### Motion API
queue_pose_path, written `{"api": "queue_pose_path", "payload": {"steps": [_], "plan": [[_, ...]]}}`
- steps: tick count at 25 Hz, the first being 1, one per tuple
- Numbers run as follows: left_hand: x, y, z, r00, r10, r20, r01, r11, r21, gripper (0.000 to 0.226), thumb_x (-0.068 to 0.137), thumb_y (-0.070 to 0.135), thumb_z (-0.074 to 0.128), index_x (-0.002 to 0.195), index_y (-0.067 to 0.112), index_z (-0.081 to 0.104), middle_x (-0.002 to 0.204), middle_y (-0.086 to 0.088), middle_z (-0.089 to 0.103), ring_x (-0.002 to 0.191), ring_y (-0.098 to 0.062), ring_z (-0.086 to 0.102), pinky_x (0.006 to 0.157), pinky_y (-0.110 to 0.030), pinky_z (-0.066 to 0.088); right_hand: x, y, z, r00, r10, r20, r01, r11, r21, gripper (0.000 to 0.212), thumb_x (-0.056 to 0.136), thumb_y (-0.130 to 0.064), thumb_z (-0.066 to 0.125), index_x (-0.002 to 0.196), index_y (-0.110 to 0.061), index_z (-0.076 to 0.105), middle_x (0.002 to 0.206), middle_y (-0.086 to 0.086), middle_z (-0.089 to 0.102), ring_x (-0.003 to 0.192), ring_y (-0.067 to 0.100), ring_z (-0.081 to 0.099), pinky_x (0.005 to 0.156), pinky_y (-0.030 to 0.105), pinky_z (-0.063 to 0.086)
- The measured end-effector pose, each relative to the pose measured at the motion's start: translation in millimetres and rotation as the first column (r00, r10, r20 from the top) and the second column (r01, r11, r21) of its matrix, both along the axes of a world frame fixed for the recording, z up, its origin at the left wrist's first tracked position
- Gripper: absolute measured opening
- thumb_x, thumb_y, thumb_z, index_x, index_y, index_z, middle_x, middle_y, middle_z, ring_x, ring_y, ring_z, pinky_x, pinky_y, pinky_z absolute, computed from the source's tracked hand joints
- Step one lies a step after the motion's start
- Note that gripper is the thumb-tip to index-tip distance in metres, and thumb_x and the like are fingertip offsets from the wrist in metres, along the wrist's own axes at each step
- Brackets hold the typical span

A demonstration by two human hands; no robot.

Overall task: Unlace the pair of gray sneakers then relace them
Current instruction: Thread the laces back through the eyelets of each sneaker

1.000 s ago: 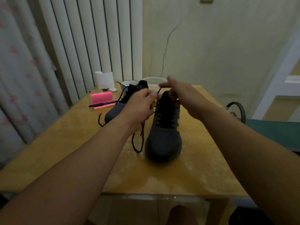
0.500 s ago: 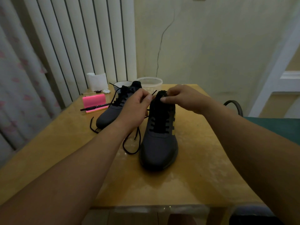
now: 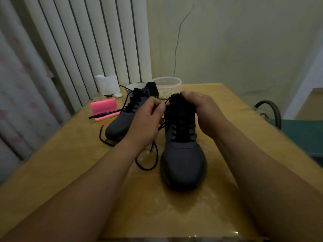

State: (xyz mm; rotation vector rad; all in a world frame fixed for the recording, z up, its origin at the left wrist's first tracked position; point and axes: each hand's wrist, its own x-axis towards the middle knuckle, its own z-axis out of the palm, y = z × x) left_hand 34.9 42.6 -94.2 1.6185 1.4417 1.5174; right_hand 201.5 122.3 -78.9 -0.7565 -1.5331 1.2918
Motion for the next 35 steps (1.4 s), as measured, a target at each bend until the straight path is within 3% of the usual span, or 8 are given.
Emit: {"api": "queue_pose_path", "payload": {"steps": [3,6,10,15,20,25,29,35], "plan": [[-3,-2,-4,1.000,-0.008,0.006,0.008,1.000,-0.001,0.016,0.110,0.019,0.052,0.103,0.014,0.065,0.111,-0.008,0.068,0.084,-0.009,0.061,0.074,-0.016,0.052,-7,1,-4,0.991,-0.024,-0.129,0.015,0.997,-0.076,0.031,0.104,-0.023,0.059,0.103,0.004,0.075,0.097,0.017,0.078,0.088,0.023,0.076,0.072,0.027,0.059],[-5,-8,-8,0.987,0.101,-0.124,-0.093,0.993,0.069,0.009,0.105,0.023,0.061,0.100,0.025,0.068,0.109,0.002,0.065,0.091,-0.006,0.063,0.080,-0.019,0.049,-4,1,-6,0.994,-0.002,-0.107,-0.004,0.998,-0.059,0.037,0.105,-0.029,0.060,0.110,0.005,0.074,0.106,0.021,0.077,0.097,0.026,0.076,0.075,0.025,0.060],[1,-21,-19,0.993,0.088,-0.076,-0.080,0.992,0.099,0.013,0.104,0.018,0.065,0.106,0.027,0.074,0.100,0.007,0.074,0.097,-0.008,0.070,0.080,-0.019,0.054,-3,4,-9,0.995,0.021,-0.098,-0.026,0.999,-0.041,0.039,0.105,-0.030,0.059,0.114,0.005,0.073,0.109,0.022,0.076,0.105,0.033,0.074,0.080,0.026,0.062],[9,-11,-11,0.952,0.143,-0.272,-0.051,0.946,0.320,0.011,0.102,0.009,0.064,0.106,0.017,0.071,0.109,0.005,0.065,0.107,-0.011,0.064,0.090,-0.016,0.049,-1,5,-9,0.994,0.046,-0.104,-0.049,0.998,-0.030,0.038,0.106,-0.029,0.058,0.112,0.006,0.073,0.107,0.022,0.076,0.097,0.029,0.075,0.079,0.028,0.061],[9,-10,-16,0.876,0.210,-0.434,-0.066,0.944,0.325,0.011,0.102,0.013,0.066,0.110,0.014,0.073,0.108,0.004,0.054,0.101,-0.004,0.058,0.086,-0.009,0.043,-1,3,-9,0.993,0.026,-0.115,-0.032,0.998,-0.045,0.038,0.105,-0.027,0.059,0.111,0.009,0.072,0.098,0.017,0.076,0.088,0.022,0.073,0.077,0.028,0.060],[10,-13,-17,0.833,0.173,-0.525,-0.023,0.960,0.279,0.006,0.105,0.017,0.061,0.101,0.016,0.065,0.105,0.007,0.049,0.096,-0.008,0.054,0.080,-0.015,0.043,0,1,-10,0.993,0.030,-0.110,-0.034,0.999,-0.036,0.041,0.105,-0.028,0.059,0.112,0.011,0.069,0.108,0.028,0.074,0.092,0.025,0.073,0.082,0.033,0.060],[7,-17,-20,0.893,0.118,-0.435,-0.033,0.979,0.199,0.012,0.106,0.020,0.057,0.096,0.021,0.063,0.099,0.010,0.053,0.095,-0.009,0.056,0.079,-0.016,0.042,0,-1,-11,0.993,0.032,-0.115,-0.038,0.998,-0.045,0.040,0.106,-0.025,0.059,0.111,0.013,0.069,0.097,0.016,0.075,0.087,0.019,0.073,0.074,0.023,0.058],[19,-23,-19,0.986,0.119,-0.120,-0.097,0.980,0.174,0.011,0.106,0.019,0.061,0.102,0.024,0.070,0.091,0.013,0.072,0.090,-0.005,0.070,0.072,-0.014,0.051,1,1,-11,0.994,0.027,-0.107,-0.031,0.999,-0.034,0.040,0.106,-0.027,0.058,0.115,0.010,0.070,0.111,0.026,0.074,0.094,0.024,0.074,0.080,0.026,0.061]]}}
